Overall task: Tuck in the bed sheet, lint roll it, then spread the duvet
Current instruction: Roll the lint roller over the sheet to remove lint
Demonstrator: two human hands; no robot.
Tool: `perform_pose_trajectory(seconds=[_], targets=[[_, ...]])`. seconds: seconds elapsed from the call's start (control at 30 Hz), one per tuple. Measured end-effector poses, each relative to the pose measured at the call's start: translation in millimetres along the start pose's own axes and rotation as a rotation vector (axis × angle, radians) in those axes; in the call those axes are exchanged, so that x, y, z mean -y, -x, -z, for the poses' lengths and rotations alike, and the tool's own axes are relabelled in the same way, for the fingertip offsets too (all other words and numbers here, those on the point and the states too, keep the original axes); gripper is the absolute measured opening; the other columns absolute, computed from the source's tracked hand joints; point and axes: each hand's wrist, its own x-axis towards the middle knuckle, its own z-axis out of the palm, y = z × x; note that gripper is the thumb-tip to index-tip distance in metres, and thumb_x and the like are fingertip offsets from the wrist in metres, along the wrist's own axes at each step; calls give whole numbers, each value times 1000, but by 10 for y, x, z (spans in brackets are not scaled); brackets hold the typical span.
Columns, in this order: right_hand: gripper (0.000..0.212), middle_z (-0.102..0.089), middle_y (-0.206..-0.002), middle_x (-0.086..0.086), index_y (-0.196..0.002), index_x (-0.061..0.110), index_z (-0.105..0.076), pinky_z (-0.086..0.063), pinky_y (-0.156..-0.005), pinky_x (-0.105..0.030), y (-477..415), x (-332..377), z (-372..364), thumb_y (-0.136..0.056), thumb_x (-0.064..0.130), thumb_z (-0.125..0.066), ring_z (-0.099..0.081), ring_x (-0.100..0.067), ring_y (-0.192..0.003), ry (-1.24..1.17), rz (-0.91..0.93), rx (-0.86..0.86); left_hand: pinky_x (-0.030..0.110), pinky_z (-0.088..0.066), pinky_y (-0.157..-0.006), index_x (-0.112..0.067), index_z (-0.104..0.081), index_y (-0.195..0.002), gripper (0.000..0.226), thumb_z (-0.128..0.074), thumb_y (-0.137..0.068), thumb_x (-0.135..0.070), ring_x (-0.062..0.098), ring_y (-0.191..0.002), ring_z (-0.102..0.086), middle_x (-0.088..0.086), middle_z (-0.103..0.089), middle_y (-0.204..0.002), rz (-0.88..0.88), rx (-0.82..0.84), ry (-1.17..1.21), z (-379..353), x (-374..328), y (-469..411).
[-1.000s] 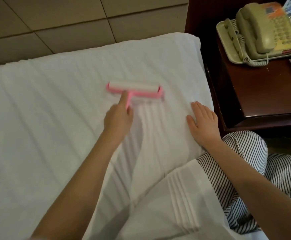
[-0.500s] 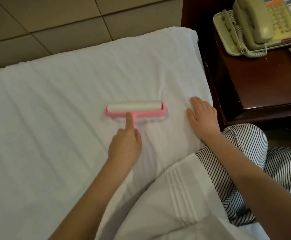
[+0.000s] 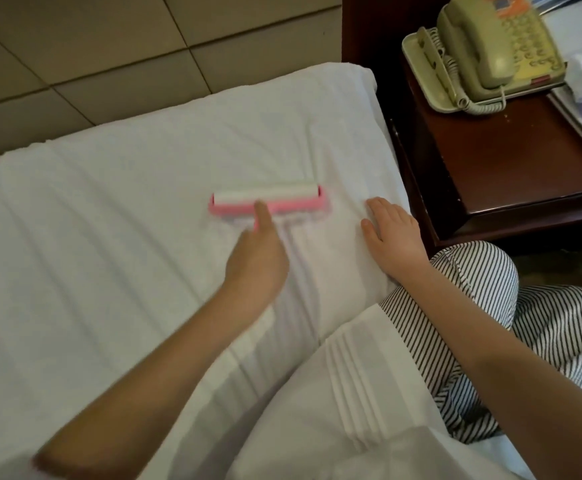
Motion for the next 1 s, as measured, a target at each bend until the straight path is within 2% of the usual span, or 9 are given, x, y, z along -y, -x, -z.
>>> perform_pose_trajectory(seconds=[0.1, 0.17, 0.27, 0.4, 0.53, 0.63, 0.7, 0.83, 1.0], targets=[[41, -40, -143, -4, -138, 9, -39, -22, -105, -34, -10, 9, -1, -100, 25, -37, -37, -24, -127, 0, 4, 4, 32, -34, -63, -14, 4, -150, 62, -32, -100, -23, 32, -86, -56, 17, -56, -95, -36, 28, -75, -105, 166, 441], [42, -40, -143, -4, -139, 9, -39, -23, -105, -35, -2, 22, 9, -100, 24, -37, -37, -24, -127, -4, 1, 13, 36, -40, -70, -9, -2, -150, 61, -34, -100, -23, 36, -95, -58, 21, -59, -102, -91, -30, -111, -8, 122, 189], [40, -41, -142, -5, -137, 8, -40, -27, -103, -36, 48, 38, 45, -100, 24, -37, -39, -26, -125, -14, 8, 26, 36, -42, -82, -5, -8, -150, 60, -35, -99, -19, 38, -111, -53, 26, -52, -124, -120, -121, -10, 209, -56, -628], [37, -48, -134, -10, -132, 4, -43, -30, -99, -36, 135, 34, 111, -101, 22, -36, -42, -28, -121, -33, 2, 63, 31, -37, -71, -8, -3, -150, 66, -39, -97, -19, 34, -109, -54, 18, -54, -123, -98, -174, 154, 268, -363, -1200], [32, -54, -122, -16, -121, -2, -48, -35, -92, -38, 145, 29, 131, -101, 20, -36, -47, -31, -111, -86, -44, 49, 31, -33, -66, -6, 8, -149, 77, -44, -94, -19, 38, -101, -57, 24, -53, -120, -99, -116, 115, -143, -355, -469], [33, -53, -123, -17, -122, -2, -48, -35, -94, -40, 146, 43, 124, -100, 20, -37, -47, -32, -112, -82, -55, 51, 28, -31, -59, -12, 14, -148, 78, -42, -96, -23, 34, -85, -59, 19, -54, -106, -114, -5, 46, -419, -27, 430], [36, -51, -127, -15, -127, 0, -46, -33, -98, -39, 155, 45, 108, -101, 22, -36, -45, -31, -116, -67, -40, 54, 29, -33, -61, -13, 13, -149, 75, -39, -97, -27, 33, -87, -59, 18, -55, -103, -115, 6, -19, -442, 85, 598], [37, -49, -131, -13, -131, 2, -43, -31, -98, -36, 207, 50, 127, -101, 23, -35, -42, -30, -120, -44, -27, 82, 36, -41, -76, -10, 3, -150, 71, -42, -97, -24, 40, -103, -55, 27, -55, -115, -119, -126, 50, -245, -121, -99], [42, -44, -141, -11, -137, 4, -41, -28, -106, -35, 319, 9, 179, -101, 24, -35, -38, -27, -129, -86, -49, 62, 31, -34, -66, -13, 4, -151, 70, -40, -96, -17, 32, -92, -56, 20, -55, -113, -125, -175, 205, -69, -474, -891]])
